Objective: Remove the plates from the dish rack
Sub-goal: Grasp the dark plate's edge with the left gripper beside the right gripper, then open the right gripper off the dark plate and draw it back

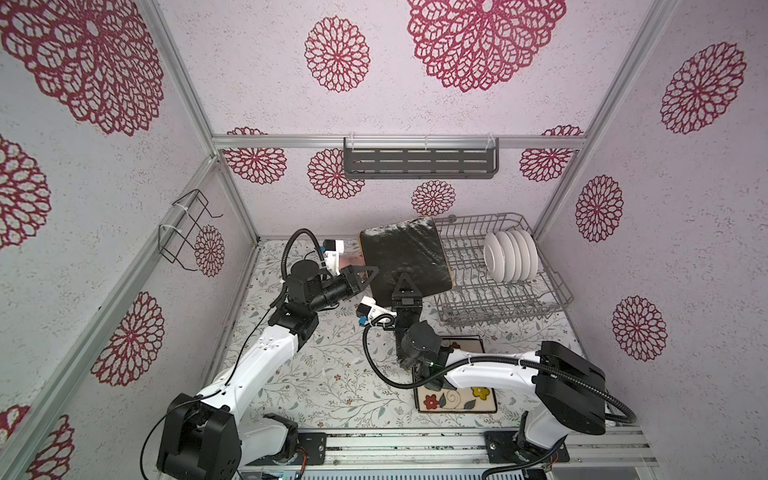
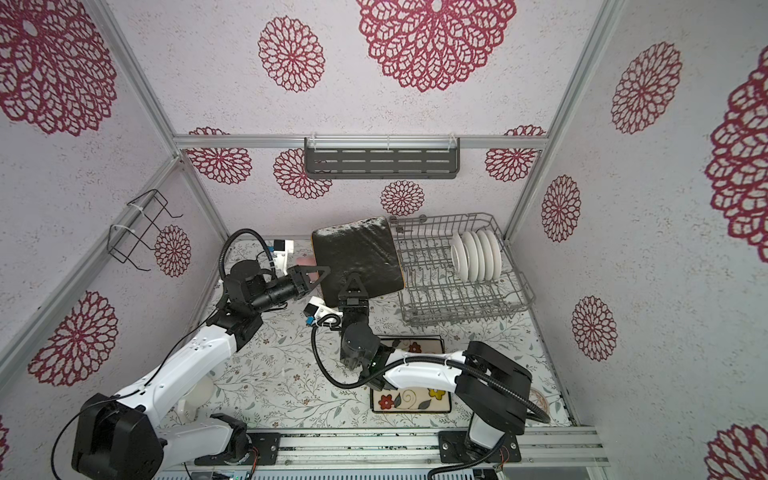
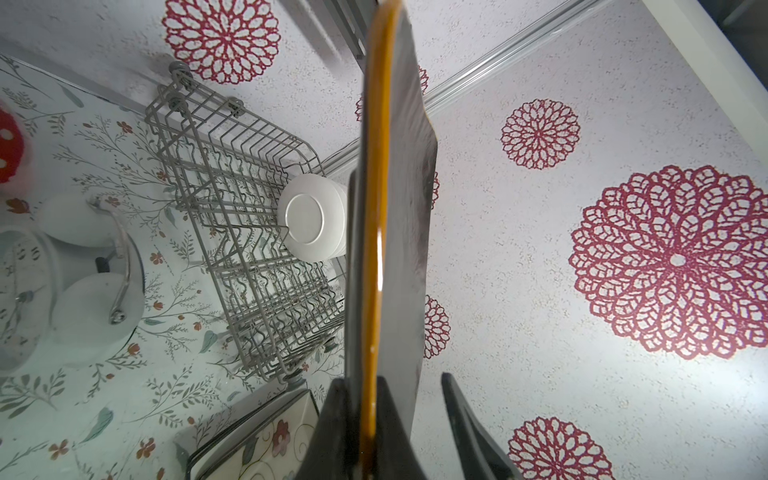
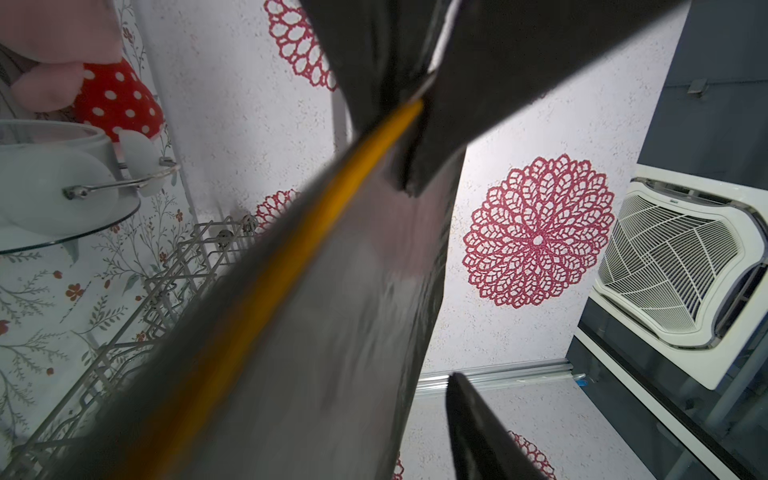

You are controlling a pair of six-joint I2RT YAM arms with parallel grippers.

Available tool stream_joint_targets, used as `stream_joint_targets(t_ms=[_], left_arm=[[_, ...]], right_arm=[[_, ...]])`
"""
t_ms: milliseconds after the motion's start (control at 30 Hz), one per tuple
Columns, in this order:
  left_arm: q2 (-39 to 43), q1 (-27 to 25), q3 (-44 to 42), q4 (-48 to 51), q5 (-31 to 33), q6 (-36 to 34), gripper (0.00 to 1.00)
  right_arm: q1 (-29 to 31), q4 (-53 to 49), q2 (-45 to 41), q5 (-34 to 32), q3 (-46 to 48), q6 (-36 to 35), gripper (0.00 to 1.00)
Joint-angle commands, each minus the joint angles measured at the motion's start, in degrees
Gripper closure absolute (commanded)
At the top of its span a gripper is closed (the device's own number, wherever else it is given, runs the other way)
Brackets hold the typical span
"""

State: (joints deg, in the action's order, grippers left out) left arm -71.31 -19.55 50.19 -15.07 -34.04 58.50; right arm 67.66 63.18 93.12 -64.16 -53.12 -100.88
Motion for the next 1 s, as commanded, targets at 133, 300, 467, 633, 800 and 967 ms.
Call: stream_joint_targets(t_ms=[133,300,467,633,800,967], left_arm=[[-0.41,0.85,1.05,-2.33,-0.24,-2.87,1.00],[-1.32,1.27,1.31,-2.57,-0.41,-3.37,1.00],[-1.95,1.51,1.84,-2.69,-0.95,-3.14,1.00],[-1.81,1.63,1.84,-1.79,-0.96,-3.48,1.00],[-1.83,1.62,1.57,-2.18,-0.77,-3.16,1.00],[-1.64,1.67,1.40,-1.94,-0.85,-2.91,1.00]], right_arm=[[-0.01,8.23,-6.12,0.74,1.00,1.73,0.15],[0.08,-3.84,-11.96,-1.58,1.58,12.32,0.01],[-0.31,-46.80,-21.56,4.99,-4.47,45.57,0.01],[-3.33,-71.26,-27.08,19.46,-11.61,66.83,0.01],[-5.96,-79.95,-30.87,27.20,-13.15,76.01,0.01],[-9.77,-83.81,-34.46,33.99,-12.11,83.82,0.01]])
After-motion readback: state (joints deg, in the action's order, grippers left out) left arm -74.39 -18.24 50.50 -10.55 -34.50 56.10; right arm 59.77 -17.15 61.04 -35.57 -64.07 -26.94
